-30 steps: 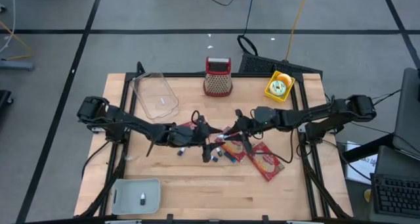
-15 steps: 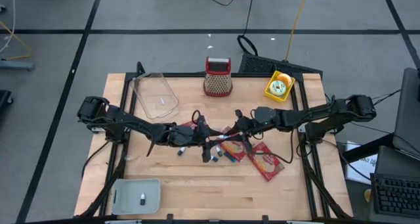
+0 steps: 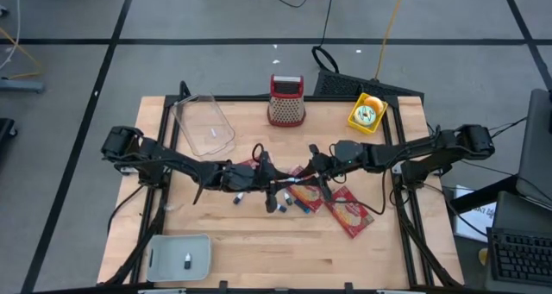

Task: Pick & Place Food Item
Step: Put the top green food coloring bottle into the gray bin

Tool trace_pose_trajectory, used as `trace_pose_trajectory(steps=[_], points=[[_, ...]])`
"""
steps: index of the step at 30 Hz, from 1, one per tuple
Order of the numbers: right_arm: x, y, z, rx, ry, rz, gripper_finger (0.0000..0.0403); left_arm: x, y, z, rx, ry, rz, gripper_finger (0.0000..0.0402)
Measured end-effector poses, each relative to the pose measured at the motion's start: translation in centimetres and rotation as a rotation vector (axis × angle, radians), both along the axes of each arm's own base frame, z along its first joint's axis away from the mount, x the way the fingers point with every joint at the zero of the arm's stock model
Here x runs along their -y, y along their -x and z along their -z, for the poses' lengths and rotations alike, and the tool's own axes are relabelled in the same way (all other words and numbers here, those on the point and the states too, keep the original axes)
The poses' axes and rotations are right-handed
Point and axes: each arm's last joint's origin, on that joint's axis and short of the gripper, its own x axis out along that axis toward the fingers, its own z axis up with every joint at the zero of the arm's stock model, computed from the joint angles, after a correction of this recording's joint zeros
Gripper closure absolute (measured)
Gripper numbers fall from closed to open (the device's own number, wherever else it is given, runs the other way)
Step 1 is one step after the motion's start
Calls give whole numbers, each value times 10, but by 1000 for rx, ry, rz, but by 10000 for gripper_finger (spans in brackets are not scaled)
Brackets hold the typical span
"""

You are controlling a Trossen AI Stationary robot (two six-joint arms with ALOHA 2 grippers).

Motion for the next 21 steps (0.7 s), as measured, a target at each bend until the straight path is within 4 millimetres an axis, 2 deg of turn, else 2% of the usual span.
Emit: trace_pose_trajectory(steps=[4,12,16,21], points=[[0,0,0,-12,-5,8,306,1,9,-9,-27,25,-3,340],[1,1,3,-37,3,4,263,19,49,-35,-144,124,32,340],[3,2,7,-78,27,3,256,41,75,-33,-287,233,59,339],[10,4,12,-133,29,29,256,73,108,-20,-483,402,17,339]])
